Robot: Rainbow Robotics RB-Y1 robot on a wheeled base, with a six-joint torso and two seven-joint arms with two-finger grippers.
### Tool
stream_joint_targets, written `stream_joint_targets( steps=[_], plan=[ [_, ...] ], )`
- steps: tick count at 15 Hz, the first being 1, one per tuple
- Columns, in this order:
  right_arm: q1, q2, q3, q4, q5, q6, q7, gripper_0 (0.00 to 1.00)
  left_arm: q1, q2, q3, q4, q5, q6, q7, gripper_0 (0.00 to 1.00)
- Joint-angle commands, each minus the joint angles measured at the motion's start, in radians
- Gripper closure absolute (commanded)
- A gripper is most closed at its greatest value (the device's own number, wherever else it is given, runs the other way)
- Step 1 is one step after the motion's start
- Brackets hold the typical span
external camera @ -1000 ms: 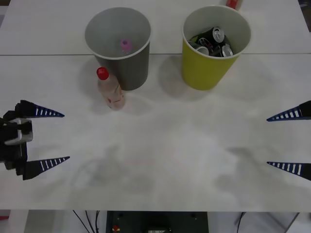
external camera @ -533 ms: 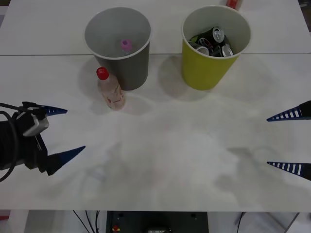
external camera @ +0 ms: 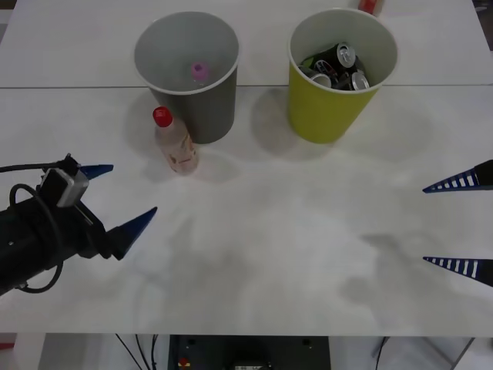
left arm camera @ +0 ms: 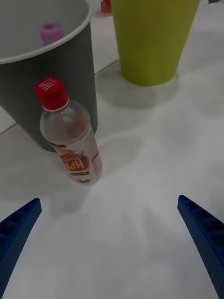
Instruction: Put the can into the green bin and the plastic bottle into the gray bin
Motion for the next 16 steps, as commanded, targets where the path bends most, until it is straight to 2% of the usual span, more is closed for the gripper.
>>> stream_joint_targets(
  steps=[1,5,7,9,14,16],
  plan=[
    [0.000,0.000,0.000,0.000,0.000,0.000,0.000,0.00,-0.016,-0.008,-0.079,0.058,-0.136,0.141,0.094,0.00],
    [0.000,0.000,0.000,0.000,0.000,0.000,0.000,0.00,-0.076,-0.118,-0.178,0.223,-0.297,0.328,0.102,0.00],
    [0.000,0.000,0.000,0.000,0.000,0.000,0.000,0.00,-0.085,-0.179,-0.193,0.271,-0.375,0.387,0.181,0.00],
    [0.000,0.000,0.000,0.000,0.000,0.000,0.000,0.00,-0.085,-0.253,-0.191,0.301,-0.436,0.400,0.180,0.00],
    [0.000,0.000,0.000,0.000,0.000,0.000,0.000,0.00,-0.142,-0.413,-0.191,0.410,-0.512,0.426,0.180,0.00],
    [0.000,0.000,0.000,0.000,0.000,0.000,0.000,0.00,-0.165,-0.471,-0.191,0.447,-0.515,0.431,0.178,0.00]
  ],
)
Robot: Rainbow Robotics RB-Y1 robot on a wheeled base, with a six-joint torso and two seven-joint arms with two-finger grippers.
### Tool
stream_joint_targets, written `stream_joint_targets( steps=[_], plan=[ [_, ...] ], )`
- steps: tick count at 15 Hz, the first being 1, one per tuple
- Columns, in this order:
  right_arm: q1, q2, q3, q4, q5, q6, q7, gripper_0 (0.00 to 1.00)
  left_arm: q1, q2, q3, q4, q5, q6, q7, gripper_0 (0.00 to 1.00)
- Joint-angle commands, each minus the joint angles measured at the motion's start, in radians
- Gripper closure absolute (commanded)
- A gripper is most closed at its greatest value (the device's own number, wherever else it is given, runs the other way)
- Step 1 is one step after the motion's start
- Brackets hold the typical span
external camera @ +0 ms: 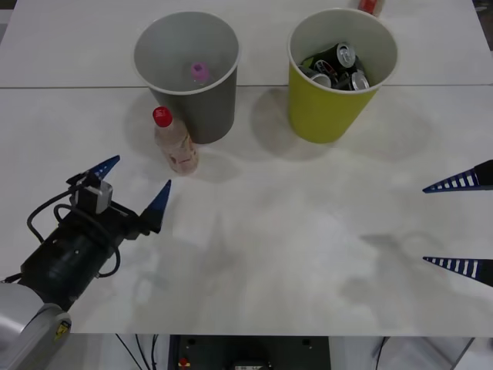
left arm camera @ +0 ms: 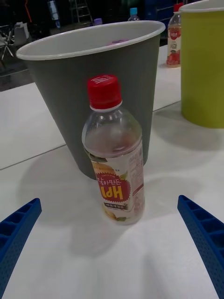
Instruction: Put the can into the green bin and the plastic bottle into the gray bin
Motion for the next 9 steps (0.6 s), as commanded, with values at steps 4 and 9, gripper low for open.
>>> stream_joint_targets(
  steps=[4,9],
  plan=[
    [0.000,0.000,0.000,0.000,0.000,0.000,0.000,0.00,-0.026,-0.106,-0.005,0.040,-0.004,0.001,-0.003,0.00],
    [0.000,0.000,0.000,0.000,0.000,0.000,0.000,0.00,-0.067,-0.182,-0.006,0.115,-0.004,0.006,-0.023,0.00]
  ],
)
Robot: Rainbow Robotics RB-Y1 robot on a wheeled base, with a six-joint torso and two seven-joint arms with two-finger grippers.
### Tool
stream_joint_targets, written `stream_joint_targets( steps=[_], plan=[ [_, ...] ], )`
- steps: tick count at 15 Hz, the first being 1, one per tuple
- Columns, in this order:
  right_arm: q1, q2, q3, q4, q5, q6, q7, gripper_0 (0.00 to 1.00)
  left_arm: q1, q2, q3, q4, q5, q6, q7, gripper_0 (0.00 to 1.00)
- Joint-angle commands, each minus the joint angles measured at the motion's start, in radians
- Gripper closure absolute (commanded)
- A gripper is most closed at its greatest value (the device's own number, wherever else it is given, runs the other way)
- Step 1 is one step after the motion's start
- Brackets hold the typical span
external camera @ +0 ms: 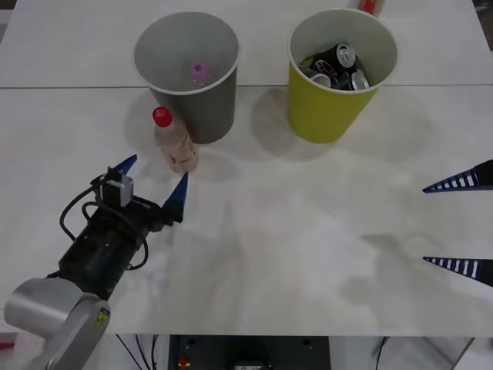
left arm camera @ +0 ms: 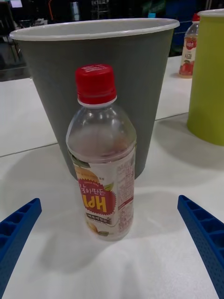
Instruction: Put the can into the green bin and the plastic bottle into the gray bin
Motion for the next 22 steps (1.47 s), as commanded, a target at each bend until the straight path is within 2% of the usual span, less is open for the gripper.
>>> stream_joint_targets(
  steps=[1,5,9,22],
  plan=[
    [0.000,0.000,0.000,0.000,0.000,0.000,0.000,0.00,-0.026,-0.027,0.000,0.041,0.000,0.004,-0.012,0.00],
    [0.000,0.000,0.000,0.000,0.000,0.000,0.000,0.00,-0.058,-0.067,-0.009,0.102,0.000,0.033,-0.035,0.00],
    [0.000,0.000,0.000,0.000,0.000,0.000,0.000,0.00,-0.135,-0.093,-0.026,0.236,0.000,0.107,-0.038,0.00],
    [0.000,0.000,0.000,0.000,0.000,0.000,0.000,0.00,-0.308,-0.093,-0.028,0.415,0.019,0.111,-0.038,0.00]
  ],
)
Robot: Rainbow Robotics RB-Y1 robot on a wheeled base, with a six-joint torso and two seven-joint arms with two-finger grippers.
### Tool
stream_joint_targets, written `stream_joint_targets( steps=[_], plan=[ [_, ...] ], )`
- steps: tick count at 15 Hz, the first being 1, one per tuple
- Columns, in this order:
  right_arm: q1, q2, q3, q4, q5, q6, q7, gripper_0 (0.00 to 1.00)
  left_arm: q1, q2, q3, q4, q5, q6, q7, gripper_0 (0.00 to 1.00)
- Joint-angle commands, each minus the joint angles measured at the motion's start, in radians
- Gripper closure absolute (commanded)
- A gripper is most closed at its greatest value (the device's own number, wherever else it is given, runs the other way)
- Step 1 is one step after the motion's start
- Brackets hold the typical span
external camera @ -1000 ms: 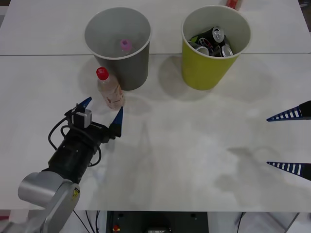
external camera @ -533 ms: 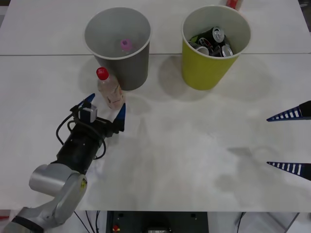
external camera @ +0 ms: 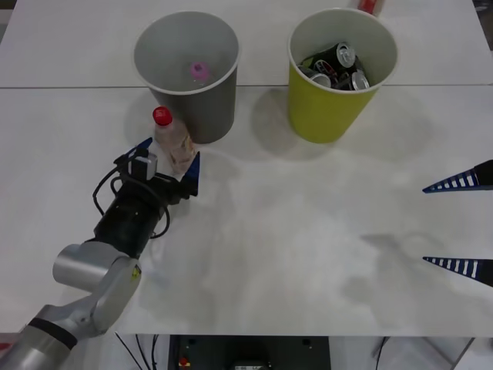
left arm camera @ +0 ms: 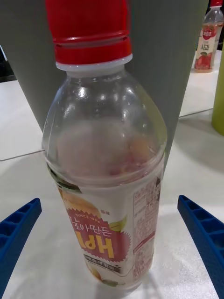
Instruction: Put the can into the green bin and the plastic bottle into the gray bin
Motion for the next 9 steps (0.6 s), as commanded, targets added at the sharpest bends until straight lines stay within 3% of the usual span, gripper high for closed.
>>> stream_joint_targets(
  steps=[1,9],
  plan=[
    [0.000,0.000,0.000,0.000,0.000,0.000,0.000,0.00,-0.042,0.000,-0.001,0.048,0.006,-0.001,0.000,0.00],
    [0.000,0.000,0.000,0.000,0.000,0.000,0.000,0.00,-0.116,-0.009,-0.001,0.114,0.023,-0.005,0.000,0.00]
  ],
)
